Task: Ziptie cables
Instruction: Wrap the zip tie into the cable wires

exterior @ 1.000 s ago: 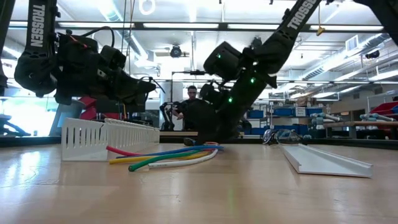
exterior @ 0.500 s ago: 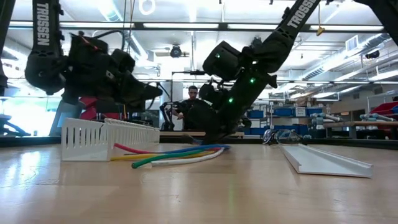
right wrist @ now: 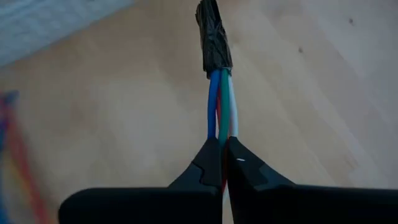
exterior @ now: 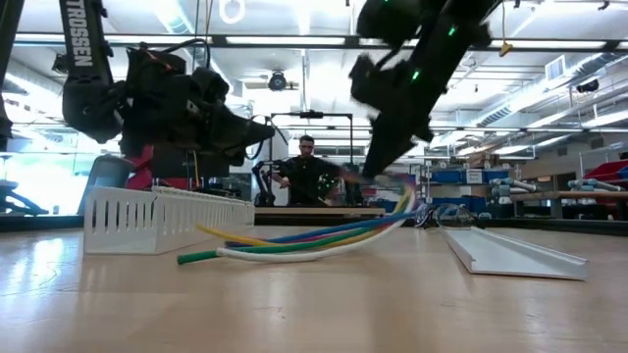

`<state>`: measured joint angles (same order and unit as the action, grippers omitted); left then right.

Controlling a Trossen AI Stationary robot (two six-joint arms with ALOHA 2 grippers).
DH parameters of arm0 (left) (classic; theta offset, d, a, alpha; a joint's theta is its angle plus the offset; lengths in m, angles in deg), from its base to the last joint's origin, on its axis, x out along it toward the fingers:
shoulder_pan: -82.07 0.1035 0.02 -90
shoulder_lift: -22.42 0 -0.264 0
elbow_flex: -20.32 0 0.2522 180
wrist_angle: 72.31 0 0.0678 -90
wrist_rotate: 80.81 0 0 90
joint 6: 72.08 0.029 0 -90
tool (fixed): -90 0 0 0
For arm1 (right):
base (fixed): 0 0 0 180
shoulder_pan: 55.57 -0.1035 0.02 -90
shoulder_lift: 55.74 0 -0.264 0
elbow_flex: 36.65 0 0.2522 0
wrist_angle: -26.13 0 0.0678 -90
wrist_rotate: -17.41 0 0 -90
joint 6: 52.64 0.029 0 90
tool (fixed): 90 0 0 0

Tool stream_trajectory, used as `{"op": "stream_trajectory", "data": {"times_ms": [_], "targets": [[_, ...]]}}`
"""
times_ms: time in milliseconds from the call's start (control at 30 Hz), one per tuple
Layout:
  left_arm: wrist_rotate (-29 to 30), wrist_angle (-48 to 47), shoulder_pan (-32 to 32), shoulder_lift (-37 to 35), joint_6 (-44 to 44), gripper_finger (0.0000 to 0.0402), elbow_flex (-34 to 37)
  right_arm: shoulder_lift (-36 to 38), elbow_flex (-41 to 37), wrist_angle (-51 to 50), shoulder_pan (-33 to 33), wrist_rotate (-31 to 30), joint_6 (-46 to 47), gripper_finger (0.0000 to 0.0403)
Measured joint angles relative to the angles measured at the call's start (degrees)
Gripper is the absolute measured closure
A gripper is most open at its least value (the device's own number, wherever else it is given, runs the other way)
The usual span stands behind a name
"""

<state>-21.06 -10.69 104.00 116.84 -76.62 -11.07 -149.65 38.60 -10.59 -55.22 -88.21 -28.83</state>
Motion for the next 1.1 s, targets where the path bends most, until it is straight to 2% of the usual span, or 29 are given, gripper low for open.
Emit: {"op": "stream_trajectory", "data": {"times_ms": [167, 567, 833, 933, 1100], "targets": [[-0.05, -5.04, -0.18, 0.11, 0.12, 0.0401, -3.27, 1.80, 0.11, 1.67, -2.23, 1.45, -0.35, 0.0403], [0.55, -17.71, -1.11, 0.11, 7.21, 0.0401, -11.46, -0.83, 0.09, 7.64, -3.58, 3.94, -4.62, 0.0400], [1.63, -18.28, -1.74, 3.25, 7.75, 0.0401, -14.27, -1.84, 0.08, 10.52, -2.90, 4.26, -6.61, 0.0400], [1.08, -18.33, -2.83, 5.88, 7.04, 0.0401, -16.41, -3.64, 0.23, 15.13, -1.34, 7.27, -8.63, 0.0400], [1.06, -19.04, -3.65, 7.45, 4.05, 0.0393, -18.37, -6.30, 0.10, 16.08, 0.04, 9.31, -8.66, 0.0401]]}}
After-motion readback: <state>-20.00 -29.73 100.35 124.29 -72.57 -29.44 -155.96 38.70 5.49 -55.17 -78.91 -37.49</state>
